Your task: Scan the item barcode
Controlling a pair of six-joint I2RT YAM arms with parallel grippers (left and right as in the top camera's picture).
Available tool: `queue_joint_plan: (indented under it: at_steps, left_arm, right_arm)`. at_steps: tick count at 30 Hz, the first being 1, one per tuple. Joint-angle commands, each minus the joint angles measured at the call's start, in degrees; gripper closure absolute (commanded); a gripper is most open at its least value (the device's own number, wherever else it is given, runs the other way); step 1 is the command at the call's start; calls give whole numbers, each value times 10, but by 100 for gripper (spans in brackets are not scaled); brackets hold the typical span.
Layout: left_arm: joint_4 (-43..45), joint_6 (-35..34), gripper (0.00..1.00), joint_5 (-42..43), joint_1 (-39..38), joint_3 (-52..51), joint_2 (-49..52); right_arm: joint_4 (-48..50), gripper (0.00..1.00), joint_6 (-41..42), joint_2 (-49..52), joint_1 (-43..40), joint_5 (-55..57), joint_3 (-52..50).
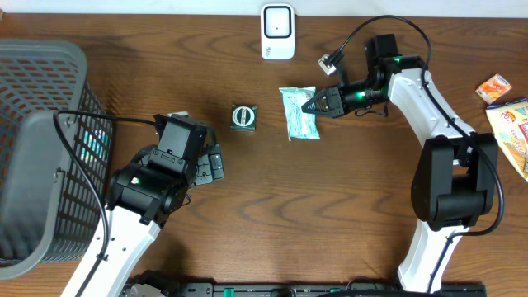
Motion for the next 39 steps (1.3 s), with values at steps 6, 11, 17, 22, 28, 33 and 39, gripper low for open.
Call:
queue_joint_plan:
  at_steps: [6, 11, 17, 22, 28, 33, 39]
  left_arm:
    - [-1, 1, 2, -10, 2, 2, 2]
    - [-1, 1, 2, -10, 2, 2, 2]
    - [-1, 1, 2, -9, 2, 2, 2]
    - [-1, 1, 2, -10, 2, 2, 2]
    - [-1, 1, 2, -9, 2, 2, 2]
    - [-1, 1, 2, -10, 2, 2, 2]
    - [-1, 1, 2, -10, 2, 2, 2]
  right_arm:
    - [-5, 99, -12, -12, 5, 12, 9]
    - [-5, 95, 67, -12, 7, 145, 8]
    - [-28, 91, 197, -12, 23, 393, 4]
    - [-29, 66, 197, -12, 38, 417, 4]
    - [-26, 41, 198, -12, 52, 417, 4]
    - [-23, 48, 197, -12, 72, 426, 4]
    - [-24, 52, 219, -12, 110, 513, 4]
